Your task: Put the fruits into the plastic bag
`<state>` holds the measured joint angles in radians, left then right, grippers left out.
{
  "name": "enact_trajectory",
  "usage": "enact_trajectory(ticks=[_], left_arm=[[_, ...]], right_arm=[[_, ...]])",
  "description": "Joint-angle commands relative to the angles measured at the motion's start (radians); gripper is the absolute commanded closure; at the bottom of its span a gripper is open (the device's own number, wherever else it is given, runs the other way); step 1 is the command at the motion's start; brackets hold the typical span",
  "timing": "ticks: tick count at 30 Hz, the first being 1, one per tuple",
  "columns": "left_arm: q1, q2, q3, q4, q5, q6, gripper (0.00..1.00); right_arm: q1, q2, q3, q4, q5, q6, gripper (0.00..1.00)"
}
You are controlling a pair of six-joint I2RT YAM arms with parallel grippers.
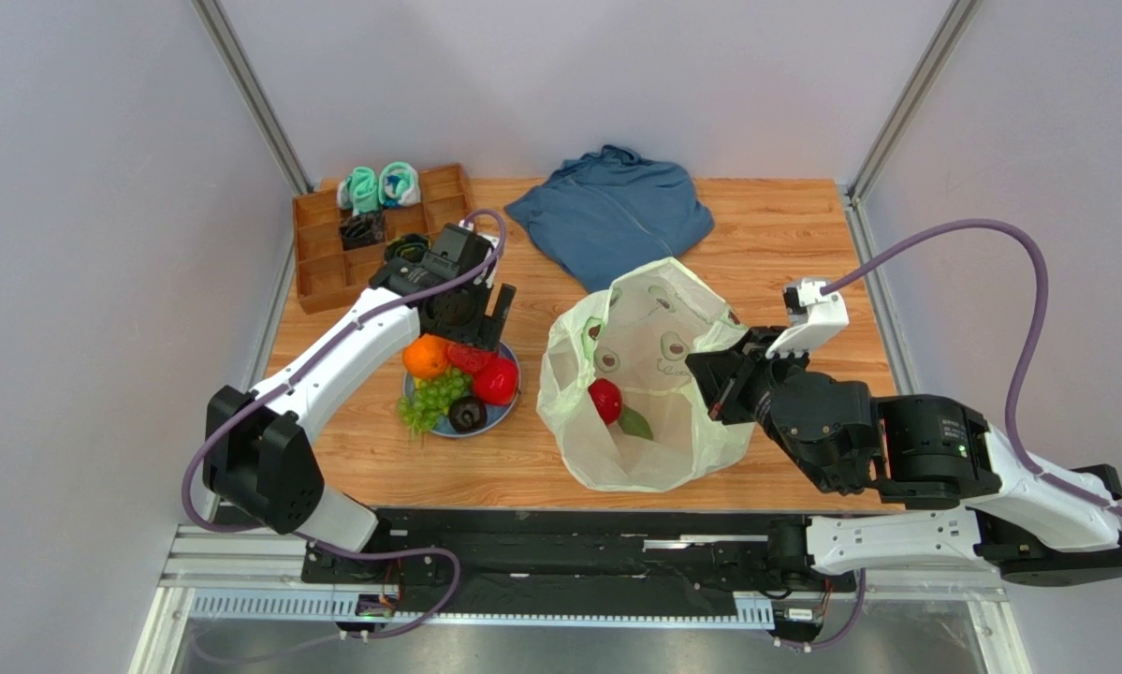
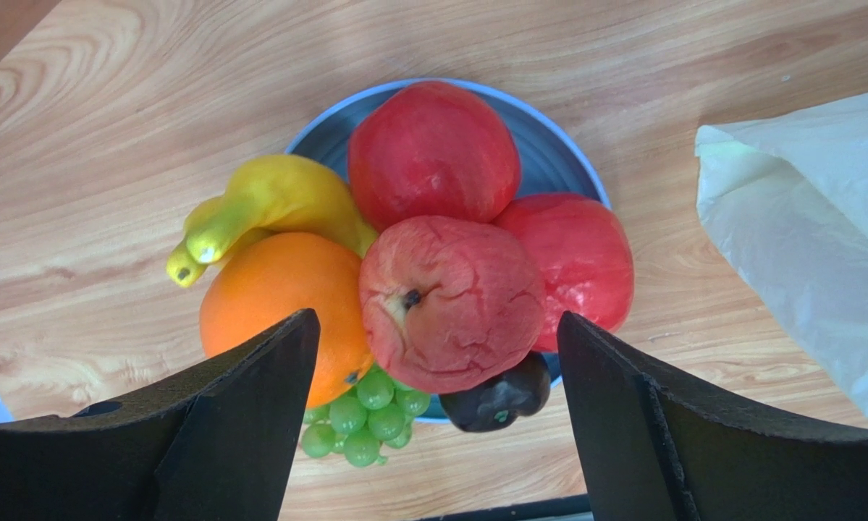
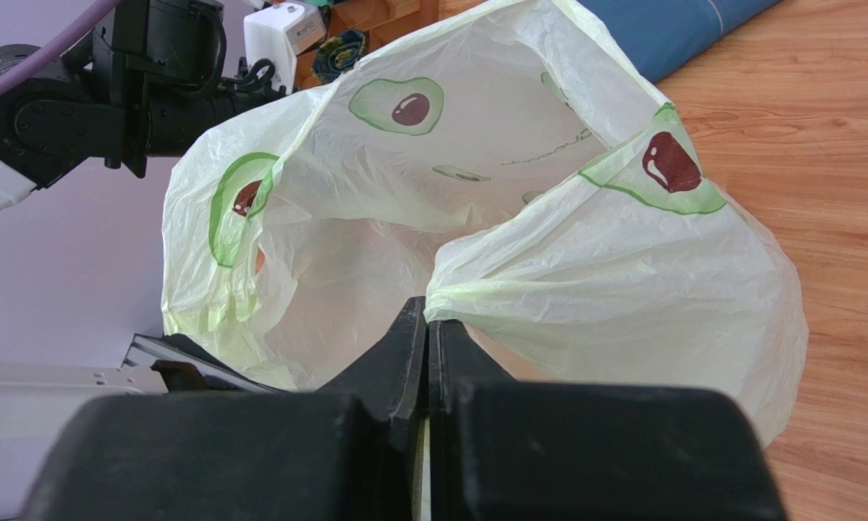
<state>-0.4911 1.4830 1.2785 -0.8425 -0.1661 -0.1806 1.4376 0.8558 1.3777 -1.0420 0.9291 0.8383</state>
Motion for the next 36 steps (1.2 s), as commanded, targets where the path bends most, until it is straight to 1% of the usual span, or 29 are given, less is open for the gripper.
enact_trajectory(ticks=[1, 4, 11, 27, 32, 36], left_arm=[[-0.006, 0.013, 0.041, 0.042, 0.039, 0.030, 0.10], [-0.009, 0.029, 0.042, 0.042, 0.045, 0.043, 0.09], [-0.015, 0.062, 0.036, 0.042, 0.010, 0.046, 0.08], [-0.032, 0.102, 0.027, 0.037, -0.030, 0.041, 0.09], [-0.033, 0.112, 0.027, 0.036, -0.032, 0.044, 0.12], [-0.035, 0.117, 0.027, 0.034, -0.036, 0.043, 0.18]], right_arm=[[0.001, -0.001, 0.017, 0.008, 0.014, 0.033, 1.00], [0.001, 0.000, 0.017, 0.010, 0.013, 0.033, 1.00], [0.001, -0.004, 0.020, 0.007, 0.019, 0.033, 1.00], [0.003, -0.009, 0.023, 0.003, 0.034, 0.025, 1.00], [0.000, -0.014, 0.023, 0.000, 0.037, 0.024, 1.00], [0.000, -0.018, 0.021, -0.001, 0.040, 0.025, 1.00]])
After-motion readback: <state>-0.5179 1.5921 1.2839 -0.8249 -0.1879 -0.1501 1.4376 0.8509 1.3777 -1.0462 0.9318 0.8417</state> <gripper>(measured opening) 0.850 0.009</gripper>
